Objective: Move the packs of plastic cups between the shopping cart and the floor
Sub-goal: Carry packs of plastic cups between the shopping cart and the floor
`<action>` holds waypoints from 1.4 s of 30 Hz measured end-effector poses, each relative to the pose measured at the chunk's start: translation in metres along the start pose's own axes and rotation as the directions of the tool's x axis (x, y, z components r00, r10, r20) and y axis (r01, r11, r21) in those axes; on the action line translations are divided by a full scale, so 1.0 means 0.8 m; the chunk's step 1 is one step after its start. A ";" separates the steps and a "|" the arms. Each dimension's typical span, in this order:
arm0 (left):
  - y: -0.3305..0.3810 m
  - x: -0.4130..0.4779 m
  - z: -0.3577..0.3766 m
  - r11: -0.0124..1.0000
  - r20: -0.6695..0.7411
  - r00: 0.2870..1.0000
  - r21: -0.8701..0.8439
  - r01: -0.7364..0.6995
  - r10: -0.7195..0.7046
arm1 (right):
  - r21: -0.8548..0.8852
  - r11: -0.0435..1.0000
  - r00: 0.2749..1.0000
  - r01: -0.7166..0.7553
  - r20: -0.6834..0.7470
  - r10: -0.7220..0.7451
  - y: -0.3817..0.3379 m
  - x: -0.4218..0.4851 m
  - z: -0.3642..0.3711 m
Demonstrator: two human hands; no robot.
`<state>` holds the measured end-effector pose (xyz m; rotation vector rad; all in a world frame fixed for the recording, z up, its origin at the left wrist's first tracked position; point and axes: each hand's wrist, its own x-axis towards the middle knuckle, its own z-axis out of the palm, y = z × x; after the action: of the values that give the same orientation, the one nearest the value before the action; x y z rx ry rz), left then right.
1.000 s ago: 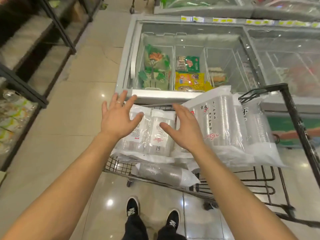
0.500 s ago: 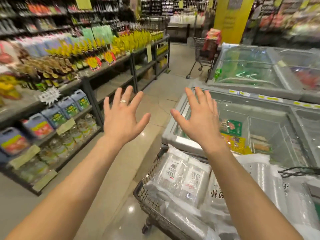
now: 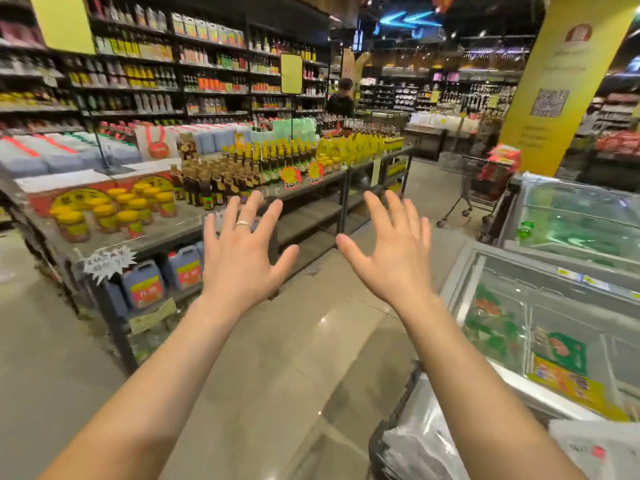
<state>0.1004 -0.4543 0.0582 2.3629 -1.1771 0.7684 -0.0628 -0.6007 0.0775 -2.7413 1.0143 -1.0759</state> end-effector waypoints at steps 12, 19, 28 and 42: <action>-0.328 -0.035 -0.111 0.964 -0.075 0.979 0.172 0.203 -0.192 | 0.156 0.965 0.977 0.211 0.008 -0.214 -0.328 0.032 0.112; -0.464 -0.084 -0.167 0.889 -0.120 0.923 0.248 0.384 -0.365 | 0.261 0.885 0.918 0.385 -0.009 -0.396 -0.493 0.041 0.169; -0.629 -0.140 -0.216 0.698 -0.184 0.799 0.402 0.592 -0.572 | 0.434 0.724 0.815 0.535 -0.041 -0.578 -0.698 0.048 0.259; -0.894 -0.065 -0.220 0.452 -0.294 0.654 0.528 0.719 -0.697 | 0.581 0.548 0.702 0.602 -0.057 -0.710 -0.970 0.164 0.437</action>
<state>0.6047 0.0839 0.0921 2.9490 0.2589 0.9338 0.6625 -0.1363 0.0835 -2.6146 -0.4184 -0.9120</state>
